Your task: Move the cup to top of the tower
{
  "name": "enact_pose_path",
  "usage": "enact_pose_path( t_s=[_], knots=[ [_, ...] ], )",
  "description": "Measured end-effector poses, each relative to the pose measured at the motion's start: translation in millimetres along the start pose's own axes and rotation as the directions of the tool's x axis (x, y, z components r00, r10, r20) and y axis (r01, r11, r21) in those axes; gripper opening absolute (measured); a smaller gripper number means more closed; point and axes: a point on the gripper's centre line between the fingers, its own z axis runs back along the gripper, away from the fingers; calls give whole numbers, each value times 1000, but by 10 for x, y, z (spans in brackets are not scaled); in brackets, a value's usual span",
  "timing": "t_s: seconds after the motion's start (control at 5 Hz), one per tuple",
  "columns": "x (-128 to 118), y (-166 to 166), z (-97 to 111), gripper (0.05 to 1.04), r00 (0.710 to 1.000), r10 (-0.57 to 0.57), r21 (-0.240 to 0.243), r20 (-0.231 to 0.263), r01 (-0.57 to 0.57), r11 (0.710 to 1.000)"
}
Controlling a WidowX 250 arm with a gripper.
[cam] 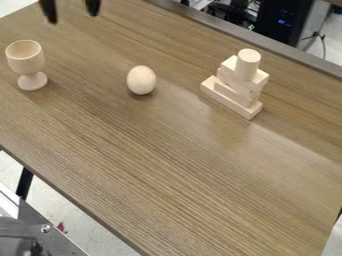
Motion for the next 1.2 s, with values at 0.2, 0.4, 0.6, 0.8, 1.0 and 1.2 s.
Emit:
enact_pose_path(
  t_s=[0.2,0.4,0.6,0.8,1.0,1.2],
  knots=[
    [165,165,-191,995,998,46,31,-41,-45,998],
    [200,261,-291,995,995,69,44,-70,-66,997],
    [204,282,-320,995,994,73,48,-77,-70,996],
    [184,311,-382,961,993,81,73,-91,-75,995],
    [179,342,-394,668,990,115,91,-87,-107,990],
    [179,361,-390,379,986,137,97,-90,-128,987]
  ],
)
